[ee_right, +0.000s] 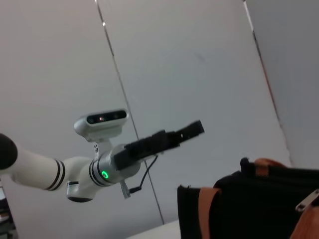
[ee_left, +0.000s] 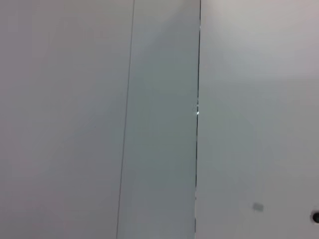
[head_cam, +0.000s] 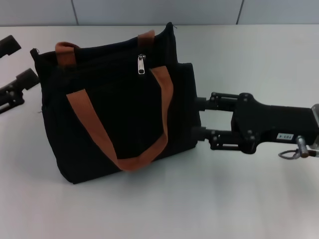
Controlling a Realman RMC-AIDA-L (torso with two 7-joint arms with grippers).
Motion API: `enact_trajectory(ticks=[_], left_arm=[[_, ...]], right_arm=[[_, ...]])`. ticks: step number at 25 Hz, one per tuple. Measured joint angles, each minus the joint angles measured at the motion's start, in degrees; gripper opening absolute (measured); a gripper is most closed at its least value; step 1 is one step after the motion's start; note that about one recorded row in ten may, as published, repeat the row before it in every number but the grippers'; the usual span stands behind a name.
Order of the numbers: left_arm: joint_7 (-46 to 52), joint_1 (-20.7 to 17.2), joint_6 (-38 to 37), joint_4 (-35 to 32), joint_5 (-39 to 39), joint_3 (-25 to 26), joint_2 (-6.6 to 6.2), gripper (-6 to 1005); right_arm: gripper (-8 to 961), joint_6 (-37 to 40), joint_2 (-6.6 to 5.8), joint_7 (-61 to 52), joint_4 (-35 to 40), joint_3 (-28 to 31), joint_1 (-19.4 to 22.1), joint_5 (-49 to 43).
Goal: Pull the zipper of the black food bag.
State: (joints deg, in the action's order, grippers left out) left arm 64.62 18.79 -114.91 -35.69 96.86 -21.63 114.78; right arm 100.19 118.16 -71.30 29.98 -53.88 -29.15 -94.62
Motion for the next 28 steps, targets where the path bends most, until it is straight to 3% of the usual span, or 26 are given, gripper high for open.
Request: enact_trajectory(ticks=[4,7,12,16,21,28], left_arm=[[-0.9,0.0,-0.2,1.4,-1.1,-5.2,0.14,834],[-4.8,0.6,-0.3,2.9,-2.5,-18.9,1.80,834],[-6.6,-0.9,-0.3,3.1,-2.7,-25.9,3.11,834],[-9.7,-2.4,0.5,5.0,-0.8,-29.3,3.22,834],[-12.6,-2.8,6.0,9.8,2.8,-29.6,2.39,834],[-12.7,-2.5,9.0,10.2,4.8,-29.4,2.08,834]], right_arm=[[700,0.3,0.23,5.2,-0.9,-0.4,0.6,-1.2],[700,0.4,0.63,8.8,-1.7,-1.0,0.7,-2.7],[700,1.0,0.81,15.0,-4.5,-1.3,0.3,-5.0],[700,0.4,1.03,17.0,-5.9,-2.3,-0.3,-5.6],[763,0.0,1.06,16.1,-6.9,-4.9,-1.0,-5.7],[825,-0.7,1.15,16.2,-7.7,-5.0,-1.0,-5.7]])
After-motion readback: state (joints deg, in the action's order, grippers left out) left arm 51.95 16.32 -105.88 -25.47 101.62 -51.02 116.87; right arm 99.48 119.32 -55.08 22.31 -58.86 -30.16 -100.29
